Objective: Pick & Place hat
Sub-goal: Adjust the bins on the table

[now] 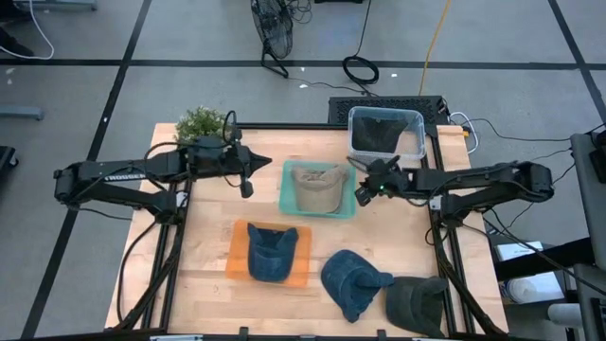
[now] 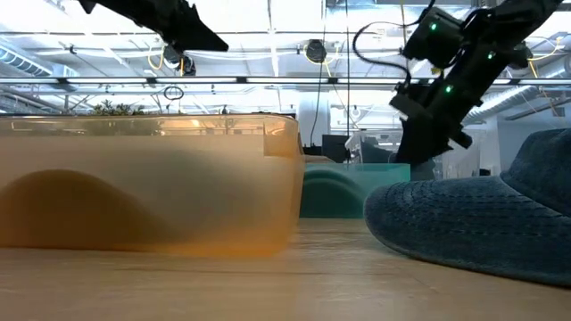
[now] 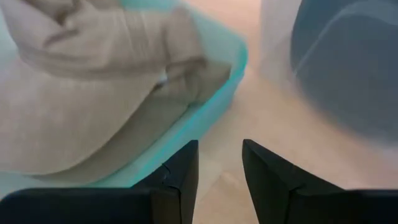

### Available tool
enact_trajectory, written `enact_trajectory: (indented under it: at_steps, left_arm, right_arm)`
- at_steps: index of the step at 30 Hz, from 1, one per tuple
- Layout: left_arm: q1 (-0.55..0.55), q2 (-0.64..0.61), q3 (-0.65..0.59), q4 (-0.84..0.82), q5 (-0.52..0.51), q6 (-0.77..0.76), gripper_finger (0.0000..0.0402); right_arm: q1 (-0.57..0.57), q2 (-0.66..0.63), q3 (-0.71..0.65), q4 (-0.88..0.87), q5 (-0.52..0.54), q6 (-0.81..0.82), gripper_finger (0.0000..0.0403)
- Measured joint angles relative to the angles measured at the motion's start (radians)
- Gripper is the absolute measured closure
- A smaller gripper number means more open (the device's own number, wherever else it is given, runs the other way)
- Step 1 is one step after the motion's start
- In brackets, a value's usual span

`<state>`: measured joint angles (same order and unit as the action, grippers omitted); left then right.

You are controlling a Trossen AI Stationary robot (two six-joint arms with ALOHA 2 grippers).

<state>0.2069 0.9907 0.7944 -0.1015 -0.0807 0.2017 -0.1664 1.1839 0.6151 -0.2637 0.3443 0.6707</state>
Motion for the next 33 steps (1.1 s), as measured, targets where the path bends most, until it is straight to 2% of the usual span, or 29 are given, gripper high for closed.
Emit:
enact_trajectory:
  at_steps: [5, 11, 17, 25, 33]
  left_arm:
    - [-0.016, -0.045, 0.000, -0.011, 0.002, 0.002, 0.0366]
    - [-0.055, -0.066, 0.000, -0.011, 0.003, 0.003, 0.0377]
    - [-0.096, -0.068, 0.000, -0.014, 0.002, 0.000, 0.0397]
    - [-0.141, -0.068, 0.000, -0.024, -0.050, -0.013, 0.0367]
    - [-0.157, -0.067, 0.000, -0.032, -0.085, -0.013, 0.0375]
  right_arm:
    - [0.037, 0.094, 0.000, 0.010, -0.003, 0.066, 0.0287]
    - [0.050, 0.147, 0.000, 0.059, -0.002, 0.076, 0.0287]
    - [0.051, 0.152, 0.000, 0.124, -0.004, 0.049, 0.0287]
    - [0.054, 0.152, 0.000, 0.111, -0.008, 0.021, 0.0287]
    - [0.083, 0.140, 0.000, 0.070, -0.010, -0.054, 0.0287]
